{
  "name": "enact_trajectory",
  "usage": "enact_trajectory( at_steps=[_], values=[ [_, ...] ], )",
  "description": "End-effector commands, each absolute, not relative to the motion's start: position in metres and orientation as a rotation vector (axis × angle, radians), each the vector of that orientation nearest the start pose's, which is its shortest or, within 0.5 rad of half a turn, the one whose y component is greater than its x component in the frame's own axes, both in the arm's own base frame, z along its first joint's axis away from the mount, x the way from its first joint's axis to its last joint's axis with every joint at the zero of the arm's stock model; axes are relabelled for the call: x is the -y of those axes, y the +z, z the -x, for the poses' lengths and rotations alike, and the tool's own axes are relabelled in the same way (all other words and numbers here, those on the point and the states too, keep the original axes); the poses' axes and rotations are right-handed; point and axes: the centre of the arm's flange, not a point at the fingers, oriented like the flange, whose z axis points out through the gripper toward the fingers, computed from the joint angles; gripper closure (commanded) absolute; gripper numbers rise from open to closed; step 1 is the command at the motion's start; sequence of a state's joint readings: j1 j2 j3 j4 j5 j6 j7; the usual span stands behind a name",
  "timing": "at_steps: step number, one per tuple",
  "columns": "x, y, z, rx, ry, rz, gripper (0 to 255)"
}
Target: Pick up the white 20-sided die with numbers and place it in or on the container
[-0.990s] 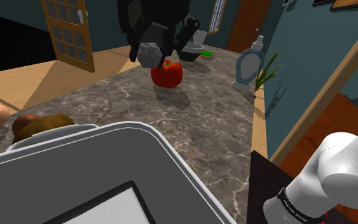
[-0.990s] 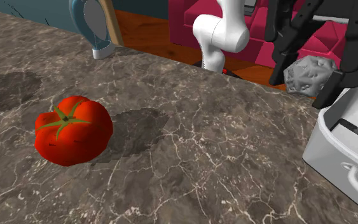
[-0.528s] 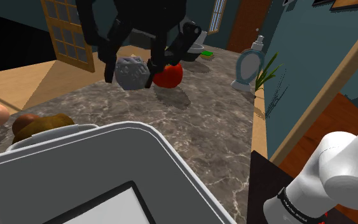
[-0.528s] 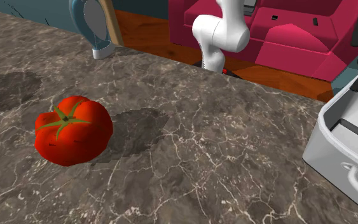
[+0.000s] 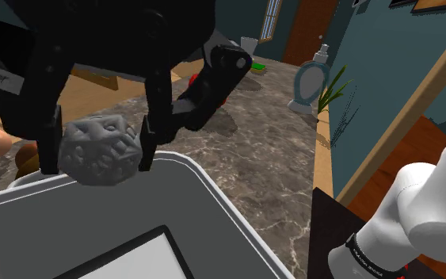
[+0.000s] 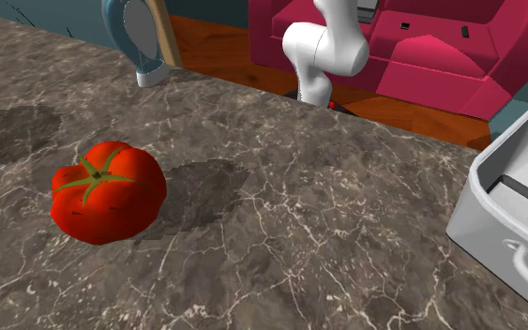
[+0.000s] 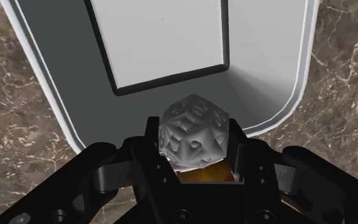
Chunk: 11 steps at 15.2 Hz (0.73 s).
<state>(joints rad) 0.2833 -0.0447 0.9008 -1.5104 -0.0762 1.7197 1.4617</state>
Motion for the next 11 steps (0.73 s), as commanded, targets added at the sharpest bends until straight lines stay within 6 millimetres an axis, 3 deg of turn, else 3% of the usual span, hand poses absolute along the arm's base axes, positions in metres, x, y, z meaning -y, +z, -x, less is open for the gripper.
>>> enact_trajectory(
  at_steps=[1, 2, 11],
  values=[
    [-0.538, 0.684, -0.188, -0.401, -0.246, 2.901, 255],
    [-0.551, 0.684, -0.175, -0.401, -0.246, 2.901, 255],
    [-0.551, 0.636, -0.175, -0.401, -0.246, 2.901, 255]
  ],
)
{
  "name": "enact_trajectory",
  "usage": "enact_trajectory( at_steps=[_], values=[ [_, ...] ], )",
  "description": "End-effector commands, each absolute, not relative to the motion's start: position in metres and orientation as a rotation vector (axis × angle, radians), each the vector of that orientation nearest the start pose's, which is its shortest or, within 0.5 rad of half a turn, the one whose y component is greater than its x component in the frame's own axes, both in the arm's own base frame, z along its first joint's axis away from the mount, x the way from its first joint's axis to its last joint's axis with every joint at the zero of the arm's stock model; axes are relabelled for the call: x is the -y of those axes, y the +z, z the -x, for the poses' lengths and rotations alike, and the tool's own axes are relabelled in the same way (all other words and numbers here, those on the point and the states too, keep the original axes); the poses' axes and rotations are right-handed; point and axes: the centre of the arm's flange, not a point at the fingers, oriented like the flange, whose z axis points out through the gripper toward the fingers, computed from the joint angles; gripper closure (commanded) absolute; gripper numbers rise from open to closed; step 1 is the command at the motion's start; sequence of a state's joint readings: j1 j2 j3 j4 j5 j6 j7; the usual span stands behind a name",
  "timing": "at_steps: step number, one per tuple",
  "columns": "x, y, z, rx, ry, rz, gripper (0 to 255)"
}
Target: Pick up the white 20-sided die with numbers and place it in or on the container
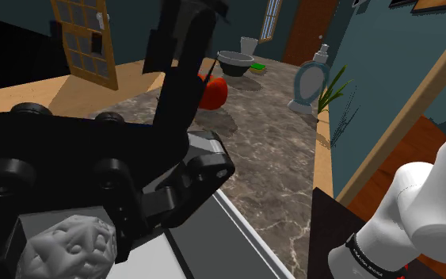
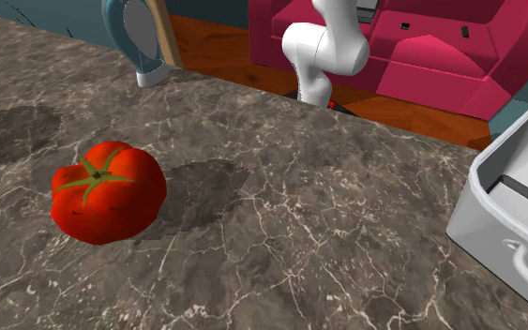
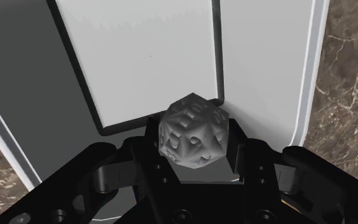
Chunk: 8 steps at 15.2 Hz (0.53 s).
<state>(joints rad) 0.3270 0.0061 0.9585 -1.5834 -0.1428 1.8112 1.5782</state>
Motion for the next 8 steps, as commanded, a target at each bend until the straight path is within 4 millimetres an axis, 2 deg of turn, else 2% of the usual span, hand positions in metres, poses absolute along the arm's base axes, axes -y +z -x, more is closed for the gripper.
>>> enact_trajectory(
  at_steps=[1, 3, 8],
  values=[
    [-0.551, 0.631, -0.175, -0.401, -0.246, 2.901, 255],
    [-0.551, 0.621, -0.175, -0.401, -0.246, 2.901, 255],
    [-0.551, 0.619, -0.175, -0.401, -0.246, 2.901, 255]
  ],
)
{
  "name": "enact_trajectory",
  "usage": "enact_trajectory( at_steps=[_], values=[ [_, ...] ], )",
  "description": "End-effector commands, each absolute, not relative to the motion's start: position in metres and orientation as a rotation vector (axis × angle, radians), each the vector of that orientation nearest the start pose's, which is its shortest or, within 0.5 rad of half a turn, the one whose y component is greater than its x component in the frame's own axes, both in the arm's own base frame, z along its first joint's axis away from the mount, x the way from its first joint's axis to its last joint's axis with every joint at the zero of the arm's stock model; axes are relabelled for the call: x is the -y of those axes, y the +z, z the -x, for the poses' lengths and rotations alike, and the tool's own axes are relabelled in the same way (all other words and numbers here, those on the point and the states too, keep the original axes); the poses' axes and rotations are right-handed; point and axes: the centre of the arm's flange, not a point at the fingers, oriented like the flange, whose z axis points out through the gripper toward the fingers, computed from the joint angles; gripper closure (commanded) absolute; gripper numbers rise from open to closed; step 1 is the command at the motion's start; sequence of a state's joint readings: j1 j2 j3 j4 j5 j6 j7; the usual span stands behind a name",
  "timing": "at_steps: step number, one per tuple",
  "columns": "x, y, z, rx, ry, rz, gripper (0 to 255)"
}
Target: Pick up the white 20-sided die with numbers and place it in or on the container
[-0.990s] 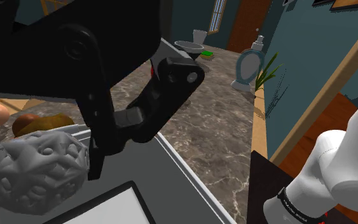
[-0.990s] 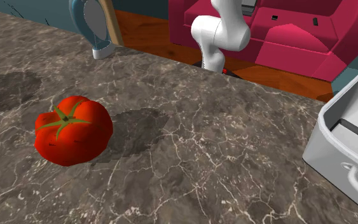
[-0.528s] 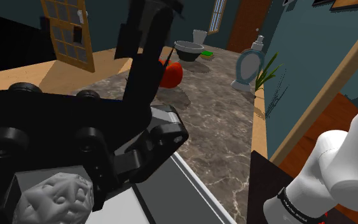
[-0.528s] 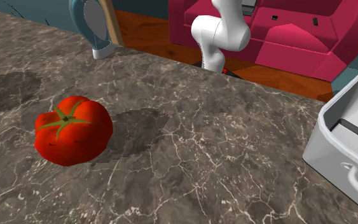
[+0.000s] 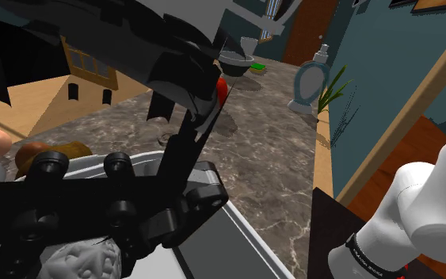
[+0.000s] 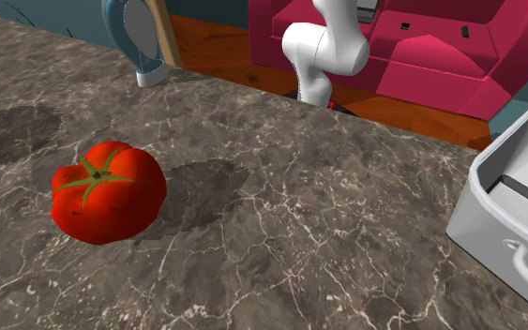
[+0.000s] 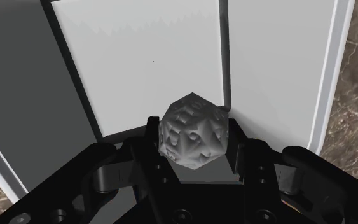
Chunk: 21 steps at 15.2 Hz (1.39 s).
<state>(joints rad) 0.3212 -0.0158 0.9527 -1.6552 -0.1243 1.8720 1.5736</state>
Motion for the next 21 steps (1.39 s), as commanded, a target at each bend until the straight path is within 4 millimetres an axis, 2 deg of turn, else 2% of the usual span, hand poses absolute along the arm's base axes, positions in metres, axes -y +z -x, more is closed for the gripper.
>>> enact_trajectory(
  at_steps=[1, 3, 4, 9, 13, 21],
  values=[
    [-0.551, 0.619, -0.175, -0.401, -0.246, 2.901, 255],
    [-0.551, 0.619, -0.175, -0.401, -0.246, 2.901, 255],
    [-0.551, 0.619, -0.175, -0.401, -0.246, 2.901, 0],
    [-0.551, 0.619, -0.175, -0.401, -0.246, 2.901, 0],
    [-0.543, 0.667, -0.165, -0.401, -0.246, 2.901, 0],
    [-0.543, 0.667, -0.165, -0.401, -0.246, 2.900, 0]
  ],
)
